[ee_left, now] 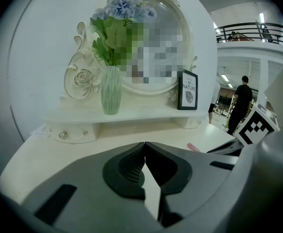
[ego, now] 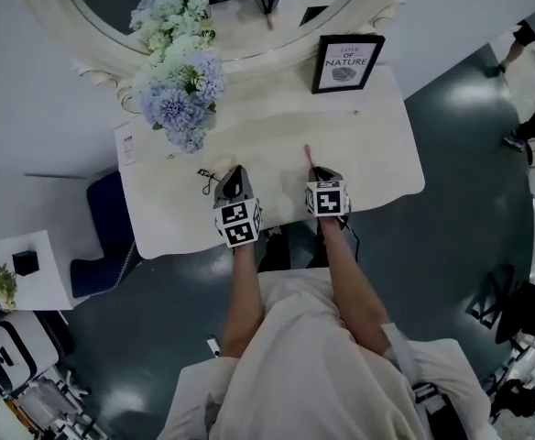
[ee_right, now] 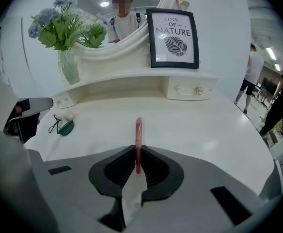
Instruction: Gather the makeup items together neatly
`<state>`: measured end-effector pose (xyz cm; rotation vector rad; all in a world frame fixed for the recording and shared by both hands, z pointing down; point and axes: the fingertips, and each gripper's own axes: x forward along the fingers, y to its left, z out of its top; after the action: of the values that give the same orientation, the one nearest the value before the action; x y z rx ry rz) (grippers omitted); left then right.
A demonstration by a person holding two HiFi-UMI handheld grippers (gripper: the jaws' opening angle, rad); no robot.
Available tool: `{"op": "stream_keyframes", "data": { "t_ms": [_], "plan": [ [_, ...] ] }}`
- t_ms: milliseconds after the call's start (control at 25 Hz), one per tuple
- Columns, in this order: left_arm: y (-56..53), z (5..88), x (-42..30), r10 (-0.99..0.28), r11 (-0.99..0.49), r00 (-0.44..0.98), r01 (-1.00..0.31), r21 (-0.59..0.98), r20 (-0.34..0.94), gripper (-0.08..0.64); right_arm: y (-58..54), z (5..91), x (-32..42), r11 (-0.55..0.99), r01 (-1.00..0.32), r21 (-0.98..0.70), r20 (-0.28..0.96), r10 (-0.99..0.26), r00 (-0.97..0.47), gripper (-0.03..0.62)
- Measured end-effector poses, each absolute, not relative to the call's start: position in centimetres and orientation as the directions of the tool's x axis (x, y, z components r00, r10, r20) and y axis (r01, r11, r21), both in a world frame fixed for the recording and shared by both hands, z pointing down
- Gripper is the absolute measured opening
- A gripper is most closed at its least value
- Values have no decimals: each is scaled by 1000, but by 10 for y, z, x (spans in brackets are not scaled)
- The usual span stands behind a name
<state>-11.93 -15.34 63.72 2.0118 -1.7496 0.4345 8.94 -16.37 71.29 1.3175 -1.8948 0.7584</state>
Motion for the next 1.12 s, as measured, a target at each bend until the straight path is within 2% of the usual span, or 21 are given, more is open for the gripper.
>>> {"op": "stream_keyframes", "data": {
  "t_ms": [800, 960, 1120],
  "plan": [
    [-150, 643, -144, -848, -87, 142, -988, 129, 510, 15, -173, 694, 75, 346, -938, -21, 776, -586, -234, 103],
    [-148, 639, -159, -854, -74, 124, -990, 119, 504, 15, -183, 680, 46, 411, -912, -11, 746, -603, -281, 104],
    [-140, 636, -178, -857, -41, 93, -993, 113, 506, 15, -178, 671, 1, 518, -854, -35, 733, -567, -374, 103]
  ]
}}
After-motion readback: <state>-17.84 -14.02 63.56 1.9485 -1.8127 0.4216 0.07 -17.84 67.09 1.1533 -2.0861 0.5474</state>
